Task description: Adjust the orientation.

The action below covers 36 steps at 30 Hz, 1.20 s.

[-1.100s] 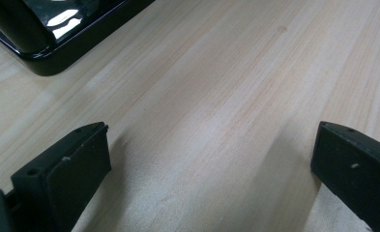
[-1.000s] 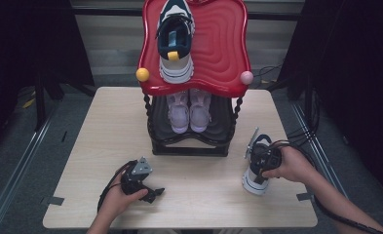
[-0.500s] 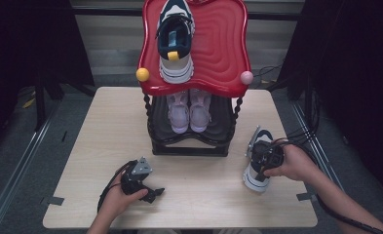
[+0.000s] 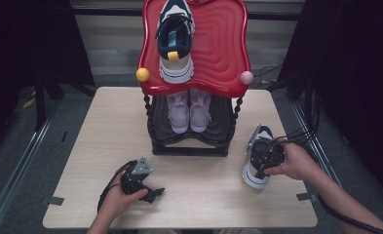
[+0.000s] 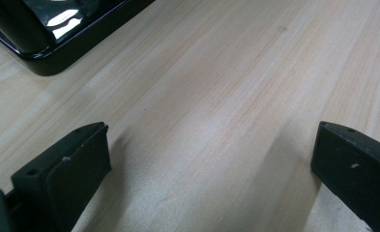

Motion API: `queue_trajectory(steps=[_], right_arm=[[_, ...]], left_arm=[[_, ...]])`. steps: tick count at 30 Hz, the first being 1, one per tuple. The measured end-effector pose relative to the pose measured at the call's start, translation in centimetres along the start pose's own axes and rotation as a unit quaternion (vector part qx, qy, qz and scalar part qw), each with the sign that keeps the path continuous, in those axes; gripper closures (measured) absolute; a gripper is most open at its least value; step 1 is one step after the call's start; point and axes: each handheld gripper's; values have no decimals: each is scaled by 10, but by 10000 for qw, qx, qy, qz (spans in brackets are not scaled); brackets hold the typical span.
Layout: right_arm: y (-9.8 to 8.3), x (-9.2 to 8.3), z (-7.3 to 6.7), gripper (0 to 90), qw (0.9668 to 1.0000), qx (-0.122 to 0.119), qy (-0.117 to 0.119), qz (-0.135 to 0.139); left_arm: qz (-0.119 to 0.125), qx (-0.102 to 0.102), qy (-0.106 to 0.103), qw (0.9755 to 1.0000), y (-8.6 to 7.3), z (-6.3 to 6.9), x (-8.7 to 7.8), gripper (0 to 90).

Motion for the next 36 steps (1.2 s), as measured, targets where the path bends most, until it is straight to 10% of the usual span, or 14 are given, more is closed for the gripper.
queue_trajectory(steps=[36], right_arm=[[2, -54, 1, 717, 9998, -149, -95, 9]], left_arm=[[-17, -1, -13, 10000, 0, 0, 0, 0]])
Point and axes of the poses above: each handheld gripper's, and its own axes: x roughly forward along the jaws, y roughly out of its top, z roughly to its right, and after that the axes turned 5 degrees about -y, right-handed
